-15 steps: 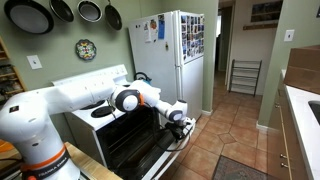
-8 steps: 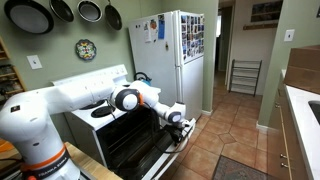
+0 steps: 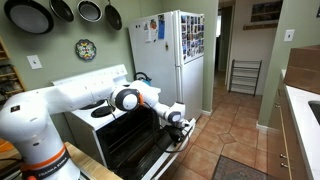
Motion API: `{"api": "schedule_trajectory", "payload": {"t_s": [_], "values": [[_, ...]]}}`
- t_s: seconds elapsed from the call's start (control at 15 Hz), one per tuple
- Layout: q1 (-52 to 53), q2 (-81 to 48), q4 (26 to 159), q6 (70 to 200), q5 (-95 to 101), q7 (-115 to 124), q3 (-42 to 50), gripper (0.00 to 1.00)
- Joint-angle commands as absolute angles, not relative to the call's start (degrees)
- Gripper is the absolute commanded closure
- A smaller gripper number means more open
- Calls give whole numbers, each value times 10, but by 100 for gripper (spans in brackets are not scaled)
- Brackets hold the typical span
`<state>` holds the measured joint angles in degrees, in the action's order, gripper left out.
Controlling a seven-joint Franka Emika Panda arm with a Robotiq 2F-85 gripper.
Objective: Close the oven door fully
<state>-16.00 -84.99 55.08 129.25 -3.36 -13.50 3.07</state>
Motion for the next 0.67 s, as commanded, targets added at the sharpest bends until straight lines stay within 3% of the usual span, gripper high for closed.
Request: {"api": "schedule_trajectory", "payload": {"t_s": [0.0,0.6], "values": [[-170,-854,541,1246,-33,-185,-9,96],[-168,-857,518,1190,-28,-251,-20,96]]}}
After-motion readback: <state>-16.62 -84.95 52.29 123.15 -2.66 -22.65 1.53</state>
